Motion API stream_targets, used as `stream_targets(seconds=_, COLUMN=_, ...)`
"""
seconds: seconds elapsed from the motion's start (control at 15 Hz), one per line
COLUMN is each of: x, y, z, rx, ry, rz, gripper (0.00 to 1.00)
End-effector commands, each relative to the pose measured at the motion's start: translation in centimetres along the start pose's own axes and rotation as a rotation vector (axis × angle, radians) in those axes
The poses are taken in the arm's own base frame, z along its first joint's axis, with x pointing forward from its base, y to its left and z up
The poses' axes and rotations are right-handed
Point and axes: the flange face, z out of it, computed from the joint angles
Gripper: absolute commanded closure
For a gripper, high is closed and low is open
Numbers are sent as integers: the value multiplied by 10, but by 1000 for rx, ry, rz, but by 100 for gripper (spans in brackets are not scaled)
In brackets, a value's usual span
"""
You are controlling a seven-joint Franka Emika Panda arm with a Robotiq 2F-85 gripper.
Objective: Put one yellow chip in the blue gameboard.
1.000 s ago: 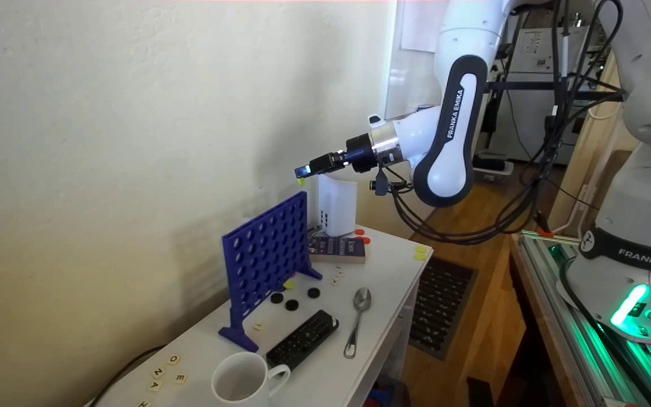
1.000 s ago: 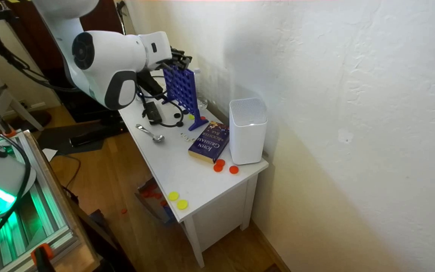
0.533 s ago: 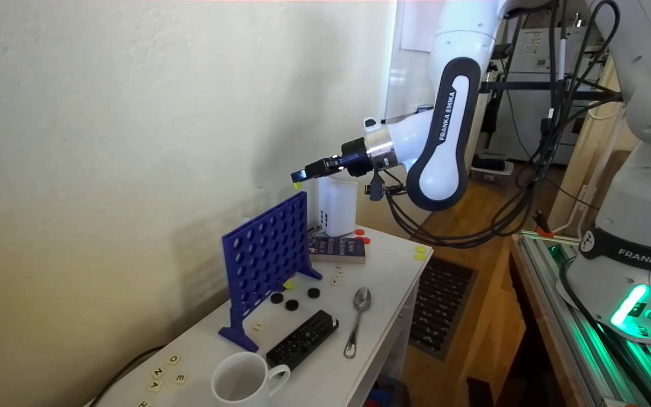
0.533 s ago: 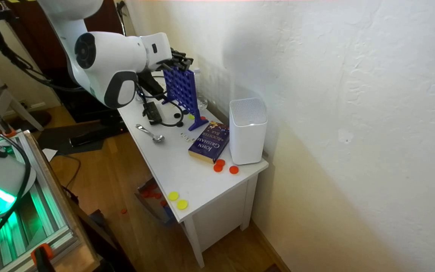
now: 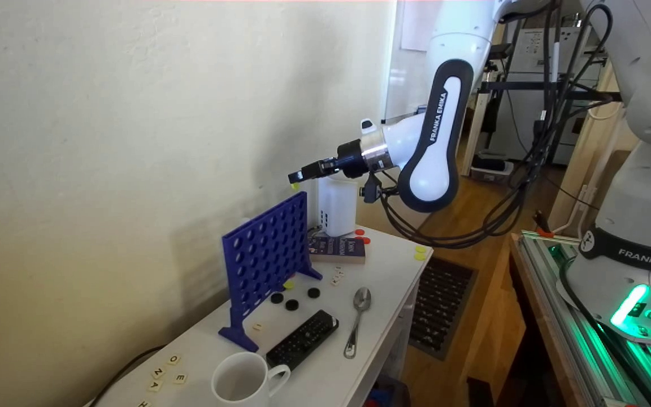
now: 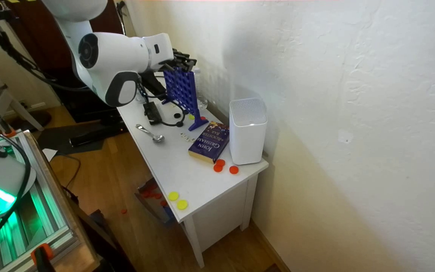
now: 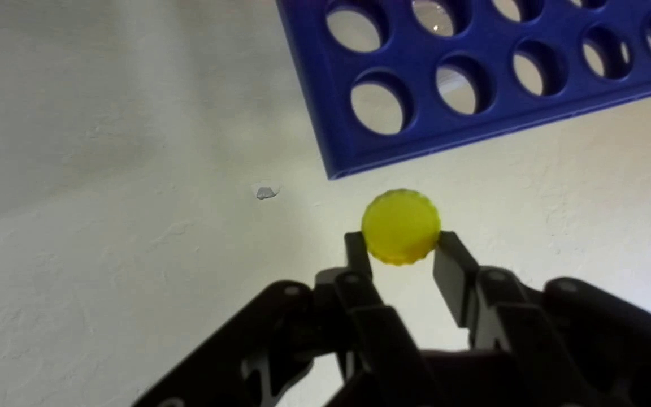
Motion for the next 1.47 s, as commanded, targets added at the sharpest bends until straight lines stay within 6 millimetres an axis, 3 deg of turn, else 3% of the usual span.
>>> stream_targets(seconds=0.0, x=-8, y=-1, z=3, rx=-10, ry=10, rz=1, gripper=91)
stream_targets(seconds=1.4, x=-13, y=-2, z=-5, rx=-2, ry=-22, rz=36, gripper=91)
